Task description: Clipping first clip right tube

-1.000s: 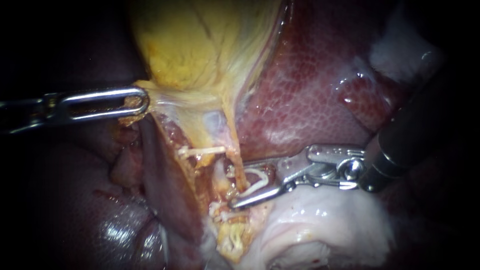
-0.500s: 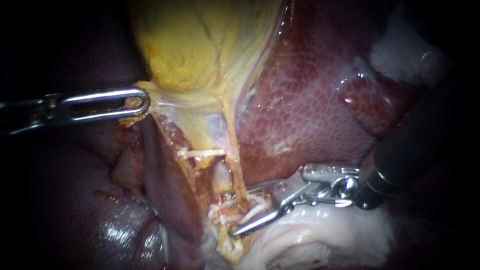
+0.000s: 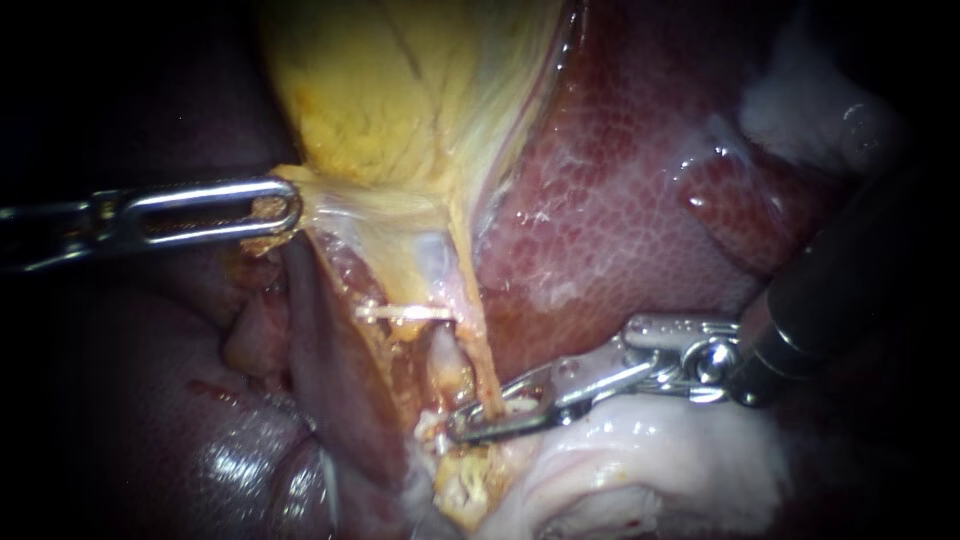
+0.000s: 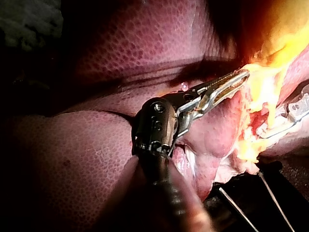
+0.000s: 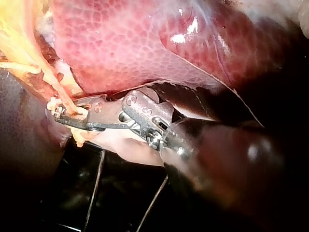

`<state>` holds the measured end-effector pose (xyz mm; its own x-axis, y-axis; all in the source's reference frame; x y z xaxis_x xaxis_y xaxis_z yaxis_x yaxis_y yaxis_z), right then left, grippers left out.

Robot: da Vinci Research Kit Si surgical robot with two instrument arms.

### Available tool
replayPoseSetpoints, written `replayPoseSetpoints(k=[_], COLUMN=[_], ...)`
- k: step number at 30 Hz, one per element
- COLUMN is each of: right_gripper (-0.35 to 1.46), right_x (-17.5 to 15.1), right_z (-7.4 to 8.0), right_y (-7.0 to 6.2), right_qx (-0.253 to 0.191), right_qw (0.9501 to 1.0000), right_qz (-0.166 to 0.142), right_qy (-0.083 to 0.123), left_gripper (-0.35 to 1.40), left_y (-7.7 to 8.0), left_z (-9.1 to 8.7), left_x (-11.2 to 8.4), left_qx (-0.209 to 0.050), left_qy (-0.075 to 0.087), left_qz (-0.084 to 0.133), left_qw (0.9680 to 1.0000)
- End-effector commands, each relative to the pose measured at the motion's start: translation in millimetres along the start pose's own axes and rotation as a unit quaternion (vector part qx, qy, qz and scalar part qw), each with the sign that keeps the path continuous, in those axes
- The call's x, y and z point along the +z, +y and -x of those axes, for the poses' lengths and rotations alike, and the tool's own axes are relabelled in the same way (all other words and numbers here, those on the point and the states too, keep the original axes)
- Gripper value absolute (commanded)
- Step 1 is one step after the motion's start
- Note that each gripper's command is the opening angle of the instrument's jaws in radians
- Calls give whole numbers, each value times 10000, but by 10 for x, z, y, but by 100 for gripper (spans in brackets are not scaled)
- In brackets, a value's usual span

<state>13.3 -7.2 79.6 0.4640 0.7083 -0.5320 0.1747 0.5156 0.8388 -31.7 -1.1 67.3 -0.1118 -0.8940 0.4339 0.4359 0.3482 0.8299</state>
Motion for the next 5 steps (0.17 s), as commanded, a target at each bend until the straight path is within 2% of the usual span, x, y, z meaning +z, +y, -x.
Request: replayPoseSetpoints(k=[1, 5], right_gripper=[-35, -35], right_x=[2, 3], right_z=[1, 3], right_y=[0, 0], right_qx=[12, 35], right_qw=[10000, 10000], right_qz=[1, 10], right_qy=[-3, -35], left_gripper=[-35, -35], left_y=[0, 2], left_z=[0, 0], left_x=[0, 1], left_qx=[0, 0], left_qy=[1, 2], left_qz=[-1, -2], left_qw=[10000, 10000])
